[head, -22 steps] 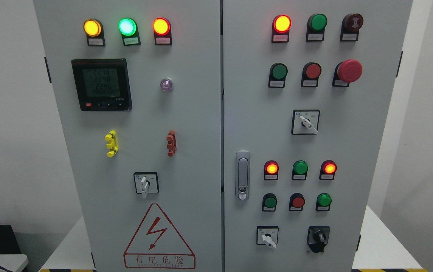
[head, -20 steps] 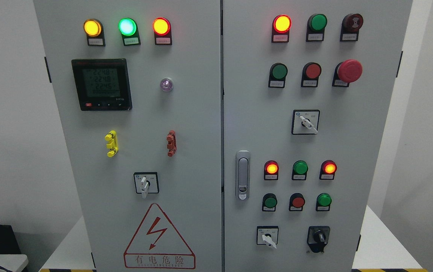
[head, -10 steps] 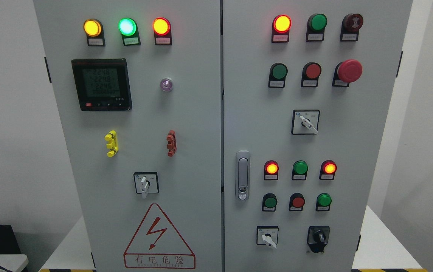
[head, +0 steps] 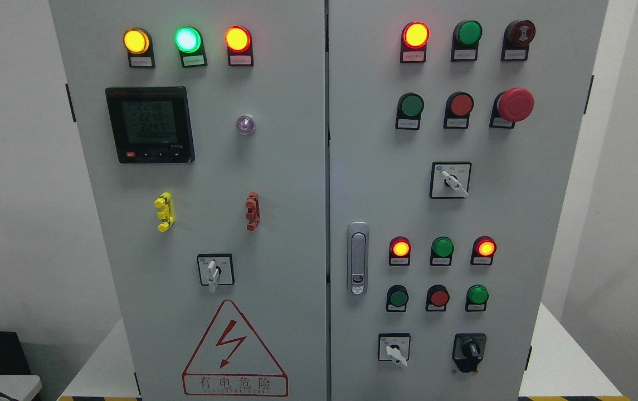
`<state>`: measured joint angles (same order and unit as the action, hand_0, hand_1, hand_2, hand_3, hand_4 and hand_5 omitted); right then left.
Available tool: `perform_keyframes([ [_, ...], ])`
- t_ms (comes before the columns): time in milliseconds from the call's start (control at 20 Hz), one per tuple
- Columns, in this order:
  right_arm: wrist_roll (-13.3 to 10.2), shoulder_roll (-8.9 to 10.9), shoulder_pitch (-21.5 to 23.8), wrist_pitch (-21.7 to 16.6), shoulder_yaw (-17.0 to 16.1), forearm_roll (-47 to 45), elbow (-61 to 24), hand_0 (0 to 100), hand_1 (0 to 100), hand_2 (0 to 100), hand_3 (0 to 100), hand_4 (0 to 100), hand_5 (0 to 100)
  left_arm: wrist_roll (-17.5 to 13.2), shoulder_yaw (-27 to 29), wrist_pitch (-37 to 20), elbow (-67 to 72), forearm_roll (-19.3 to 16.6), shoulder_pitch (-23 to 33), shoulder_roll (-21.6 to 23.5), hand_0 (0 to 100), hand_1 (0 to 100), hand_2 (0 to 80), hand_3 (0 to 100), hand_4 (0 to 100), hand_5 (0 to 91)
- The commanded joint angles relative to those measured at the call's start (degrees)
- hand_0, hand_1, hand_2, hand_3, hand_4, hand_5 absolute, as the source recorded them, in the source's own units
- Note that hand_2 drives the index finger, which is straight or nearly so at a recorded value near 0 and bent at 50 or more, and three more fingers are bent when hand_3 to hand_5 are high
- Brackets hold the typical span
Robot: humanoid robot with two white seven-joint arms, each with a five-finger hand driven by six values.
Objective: Turn on light switch 1
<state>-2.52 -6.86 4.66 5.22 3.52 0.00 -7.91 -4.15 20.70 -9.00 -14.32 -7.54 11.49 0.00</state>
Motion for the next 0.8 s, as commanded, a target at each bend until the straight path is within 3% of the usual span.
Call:
perform_keyframes([
  [0,0.0,0.00,0.0,0.0,0.0,-1.0,0.0,12,39,0,0,0,0,-0.5,16.6,-5.3,-19.5,0.0,3.0,-1.2,41,7,0.0,0,0,0.0],
  [150,0.0,0.00,0.0,0.0,0.0,-1.0,0.0,12,39,0,0,0,0,-0.3,19.5,-9.5,-28.5,0.1,3.8,-1.2,42,7,0.0,0,3,0.0],
  [351,0.0,0.00,0.0,0.0,0.0,-1.0,0.0,12,39,0,0,0,0,-0.7,26.2,-9.6,-42.3,0.4,3.8,-1.1,43,7,0.0,11,18,0.0],
  [501,0.0,0.00,0.0,0.0,0.0,-1.0,0.0,12,39,0,0,0,0,-3.3,26.7,-9.7,-56.0,0.5,5.4,-1.1,44,6,0.0,19,28,0.1],
  [752,0.0,0.00,0.0,0.0,0.0,-1.0,0.0,12,39,0,0,0,0,-3.7,26.6,-9.5,-74.7,0.5,5.9,-1.0,46,5,5.0,28,38,7.1],
])
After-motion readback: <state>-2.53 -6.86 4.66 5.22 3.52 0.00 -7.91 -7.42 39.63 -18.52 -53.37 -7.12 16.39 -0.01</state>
